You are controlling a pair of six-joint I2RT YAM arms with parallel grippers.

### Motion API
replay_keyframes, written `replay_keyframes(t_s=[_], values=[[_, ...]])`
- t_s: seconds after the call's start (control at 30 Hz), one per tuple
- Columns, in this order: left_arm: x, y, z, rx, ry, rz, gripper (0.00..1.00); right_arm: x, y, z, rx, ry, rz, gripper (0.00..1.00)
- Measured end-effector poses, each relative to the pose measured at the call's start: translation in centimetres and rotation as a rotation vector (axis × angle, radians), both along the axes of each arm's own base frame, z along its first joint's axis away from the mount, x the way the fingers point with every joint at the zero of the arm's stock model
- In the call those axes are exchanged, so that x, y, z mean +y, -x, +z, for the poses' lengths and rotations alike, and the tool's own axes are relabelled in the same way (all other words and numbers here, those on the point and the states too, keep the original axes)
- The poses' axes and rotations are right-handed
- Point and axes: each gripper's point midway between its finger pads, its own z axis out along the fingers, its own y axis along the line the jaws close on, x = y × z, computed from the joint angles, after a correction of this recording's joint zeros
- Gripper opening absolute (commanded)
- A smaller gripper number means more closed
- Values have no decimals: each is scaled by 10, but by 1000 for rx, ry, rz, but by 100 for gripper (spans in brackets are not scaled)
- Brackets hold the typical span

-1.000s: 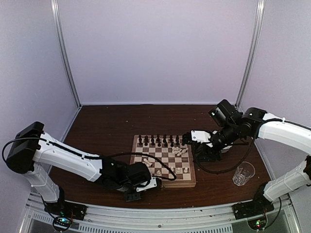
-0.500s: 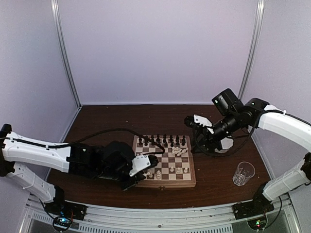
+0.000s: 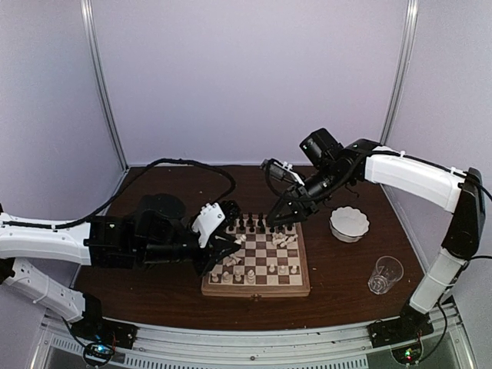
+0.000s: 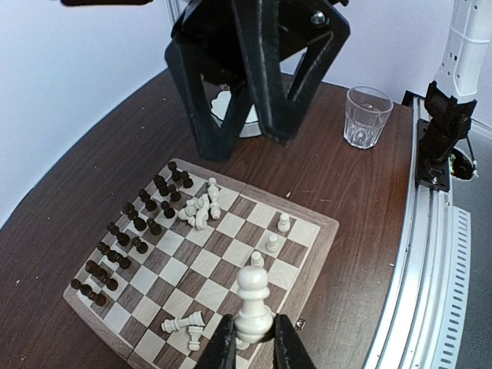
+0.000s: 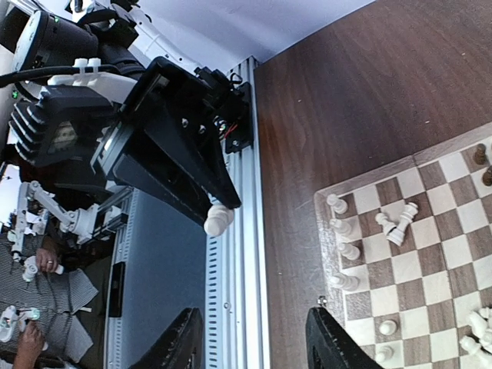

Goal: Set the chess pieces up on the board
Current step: Pass from the left arm to the right

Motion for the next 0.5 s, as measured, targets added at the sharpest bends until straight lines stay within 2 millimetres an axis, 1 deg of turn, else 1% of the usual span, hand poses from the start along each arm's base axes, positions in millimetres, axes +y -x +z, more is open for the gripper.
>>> replay_keyframes(t_s=[0.17, 0.33, 0.4, 0.5], values=[[-3, 1, 6, -4, 26, -10, 16, 24, 22, 1, 80, -2, 68, 50], [-4, 2, 6, 0, 29, -17, 16, 39, 41, 1, 106, -2, 127, 48], [-5, 3, 6, 2, 29, -21, 16, 42, 44, -1, 115, 4, 134, 48], [-5, 4, 6, 5, 31, -27, 16, 46, 43, -1, 118, 5, 134, 46]])
